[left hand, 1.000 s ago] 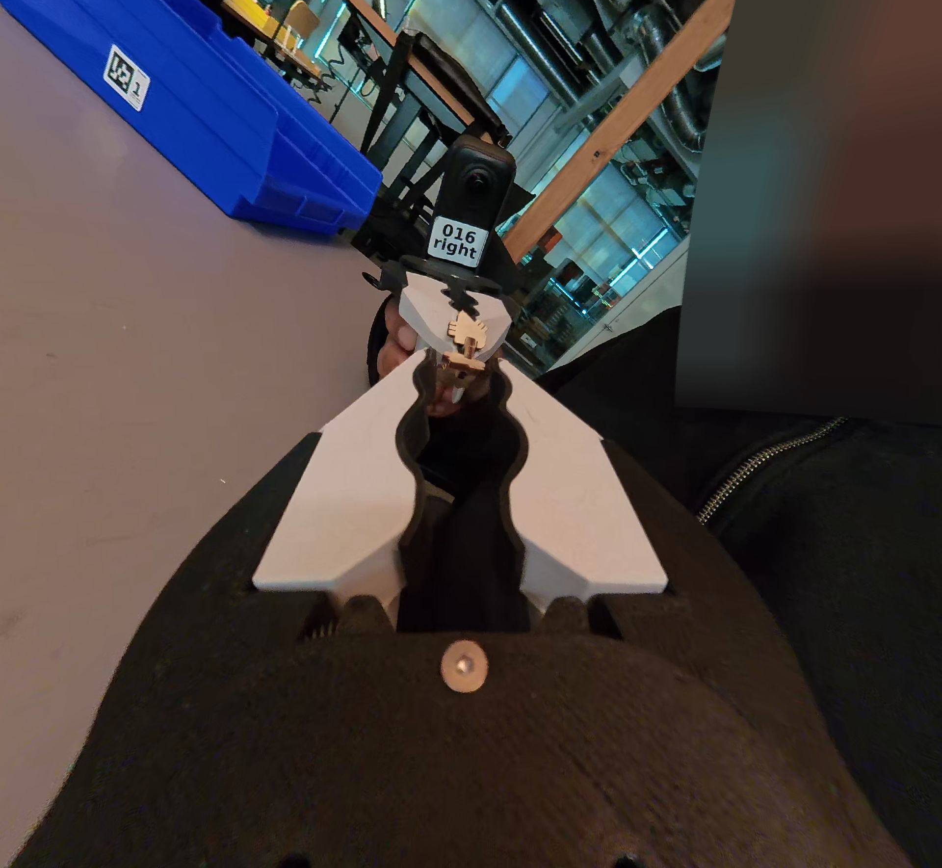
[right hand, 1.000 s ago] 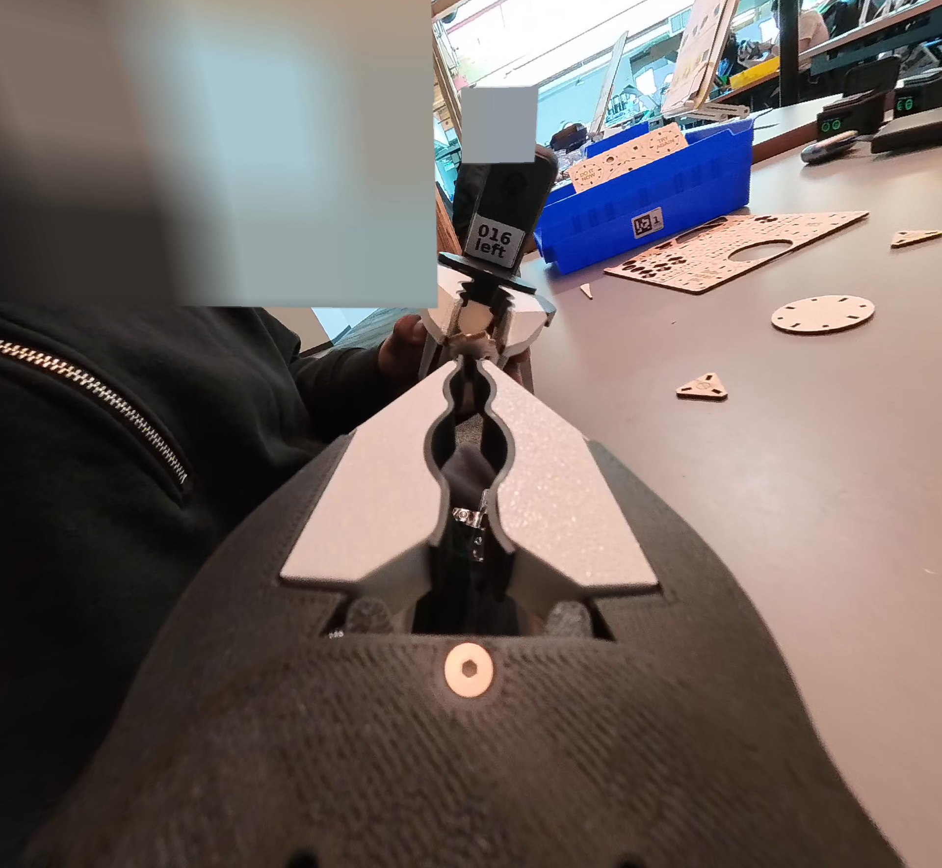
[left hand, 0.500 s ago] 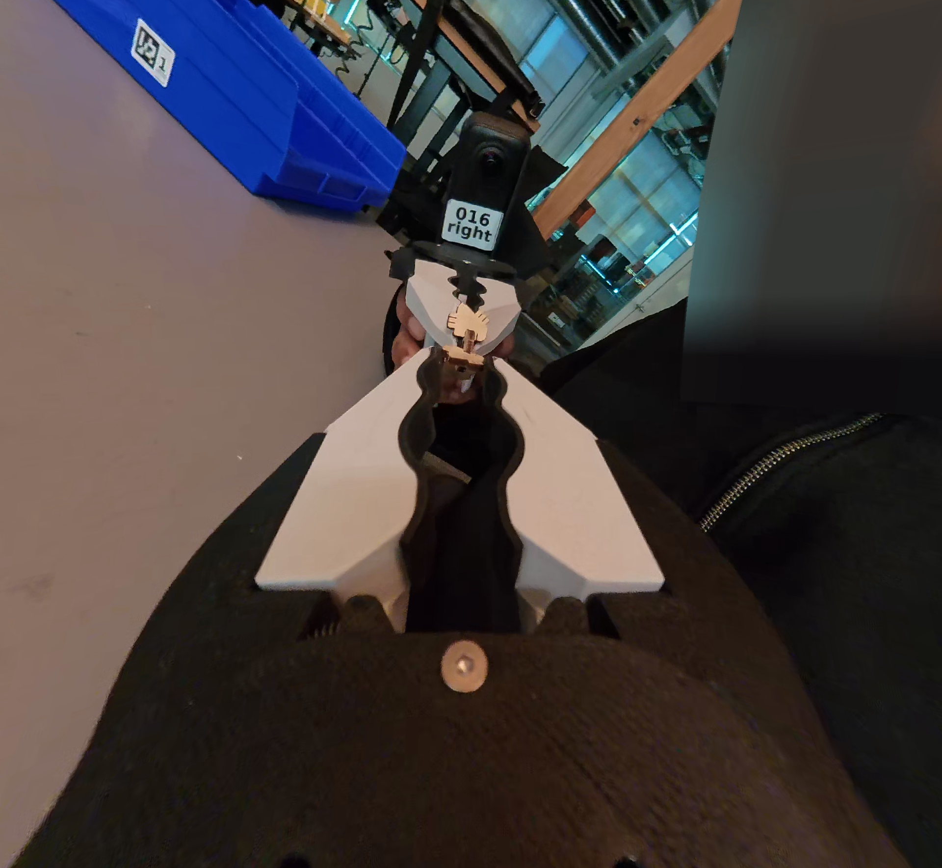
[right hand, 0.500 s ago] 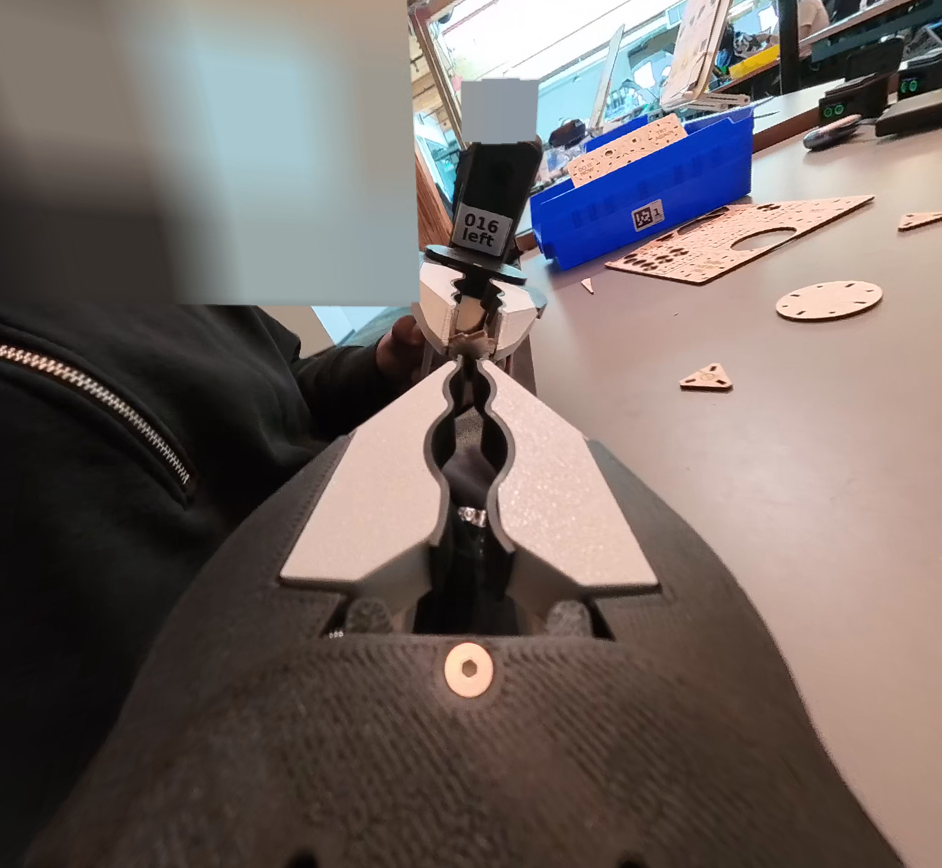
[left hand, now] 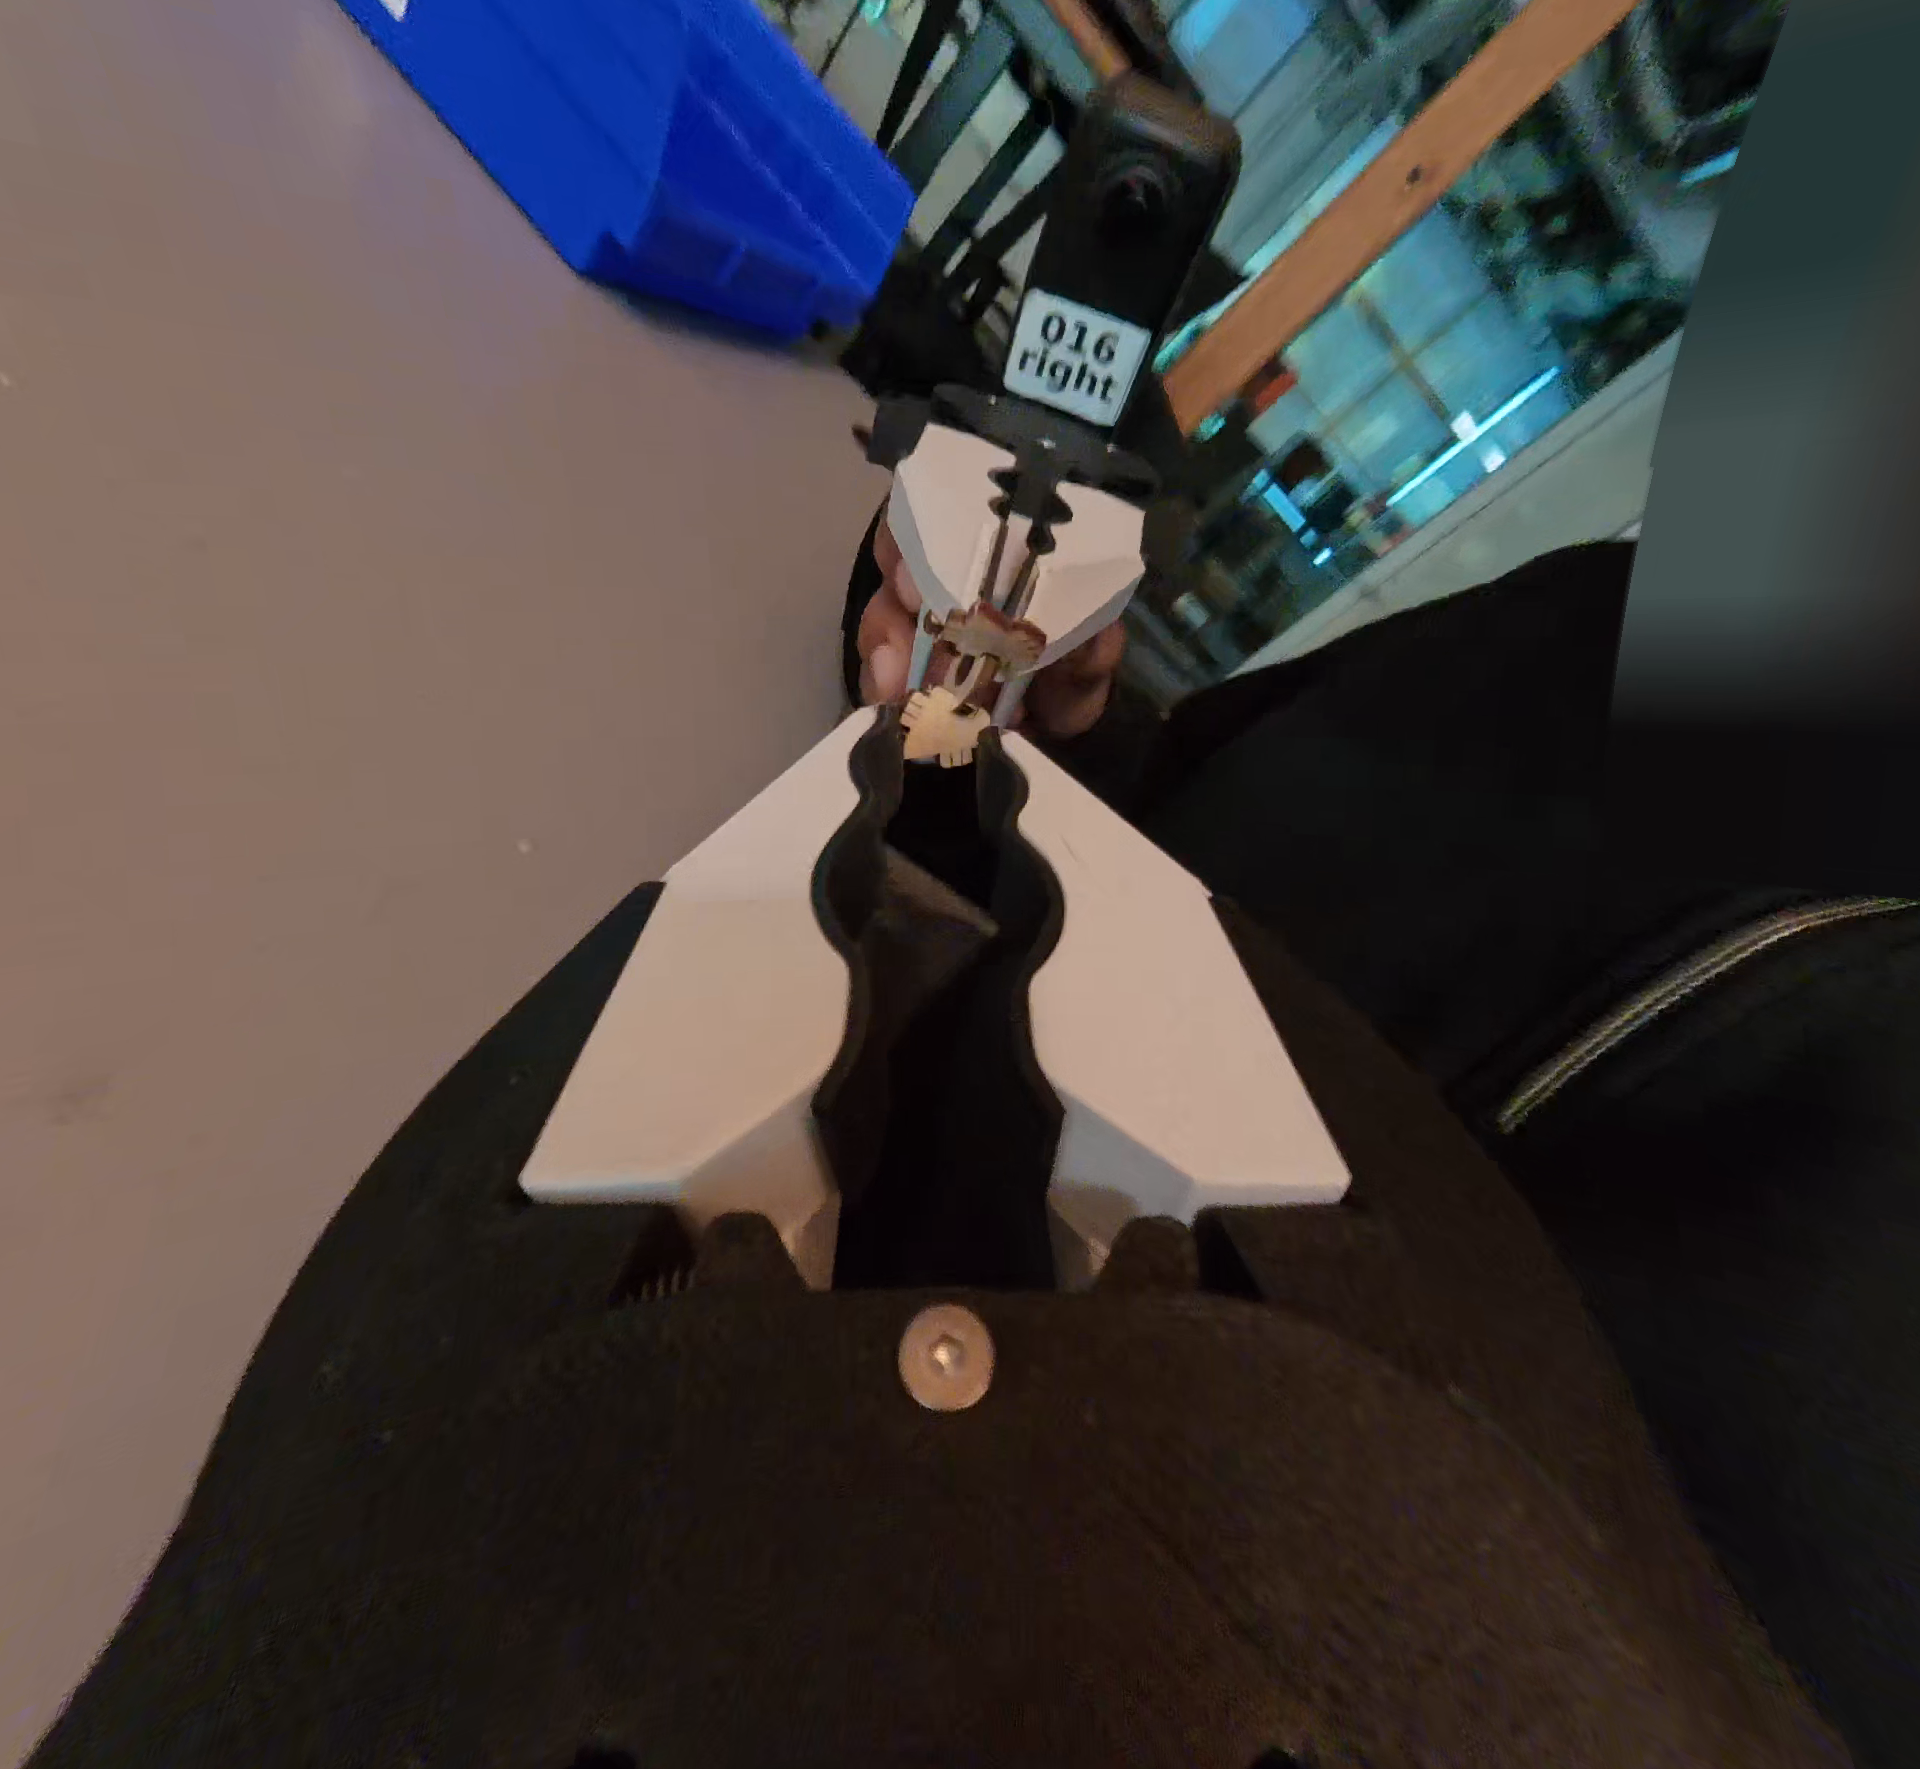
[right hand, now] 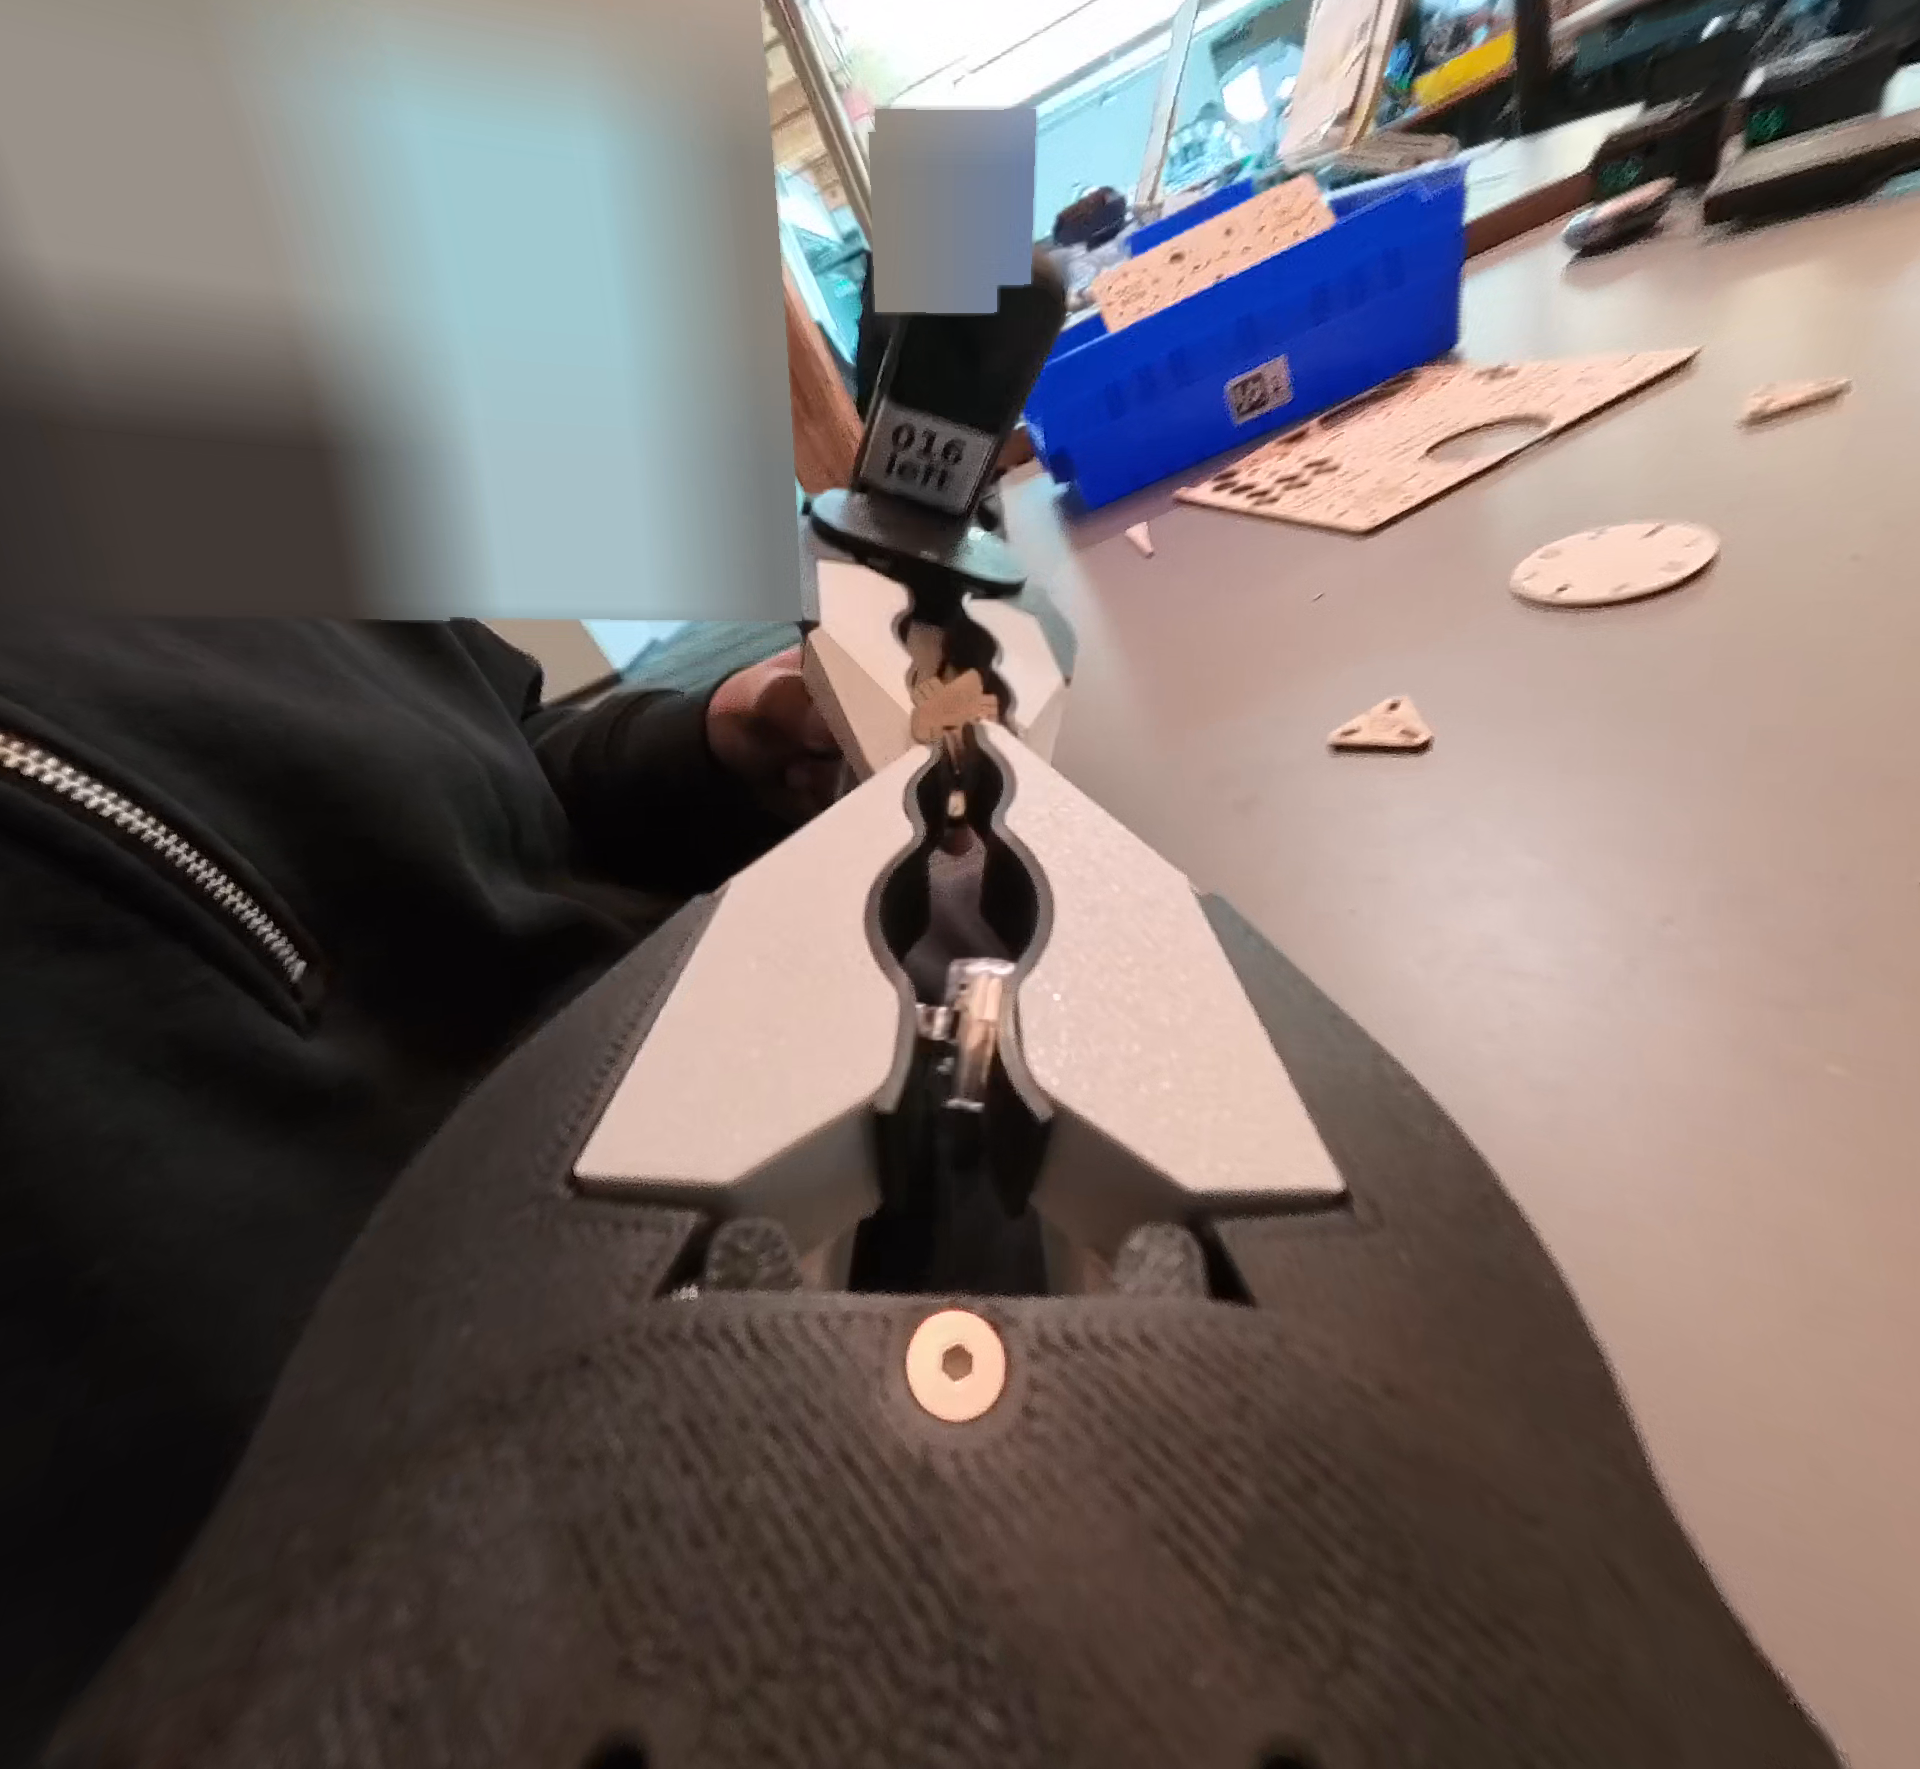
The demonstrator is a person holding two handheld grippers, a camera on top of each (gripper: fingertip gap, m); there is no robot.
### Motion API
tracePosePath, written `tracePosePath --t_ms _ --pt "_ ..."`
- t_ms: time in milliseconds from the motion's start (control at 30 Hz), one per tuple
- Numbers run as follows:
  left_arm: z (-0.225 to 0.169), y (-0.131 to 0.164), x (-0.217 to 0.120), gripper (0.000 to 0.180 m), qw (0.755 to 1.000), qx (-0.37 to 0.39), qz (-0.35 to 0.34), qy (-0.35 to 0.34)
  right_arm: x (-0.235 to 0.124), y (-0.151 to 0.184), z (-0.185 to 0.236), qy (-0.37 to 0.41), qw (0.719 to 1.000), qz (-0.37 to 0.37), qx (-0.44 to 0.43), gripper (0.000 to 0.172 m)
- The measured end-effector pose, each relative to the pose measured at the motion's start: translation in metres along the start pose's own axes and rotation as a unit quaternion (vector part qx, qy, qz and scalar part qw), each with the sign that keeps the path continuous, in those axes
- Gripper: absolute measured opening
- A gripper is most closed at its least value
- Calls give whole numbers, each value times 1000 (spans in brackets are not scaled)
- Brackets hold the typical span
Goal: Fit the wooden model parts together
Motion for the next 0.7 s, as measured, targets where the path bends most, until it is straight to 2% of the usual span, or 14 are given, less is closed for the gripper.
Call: tracePosePath --t_ms 67,133,700 --pt "1 -5 1 14 999 -29 -25 20 -1 -5 -2 24 999 -1 -21 0" --pt "5 -6 2 14 999 -22 -22 8 -4 -3 -7 42 998 14 -39 1" --pt "-1 -15 -5 15 998 -22 -56 35 -6 -1 -7 -18 999 -4 40 1"
Point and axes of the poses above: each gripper's, where its closed fingertips meet, x out along the fingers, y out of its underside, z = x × y across the jaws, the point moved 2 cm from there along -x, back along the fingers, and after that the axes turned 3 degrees about y, right-handed, at the moved point
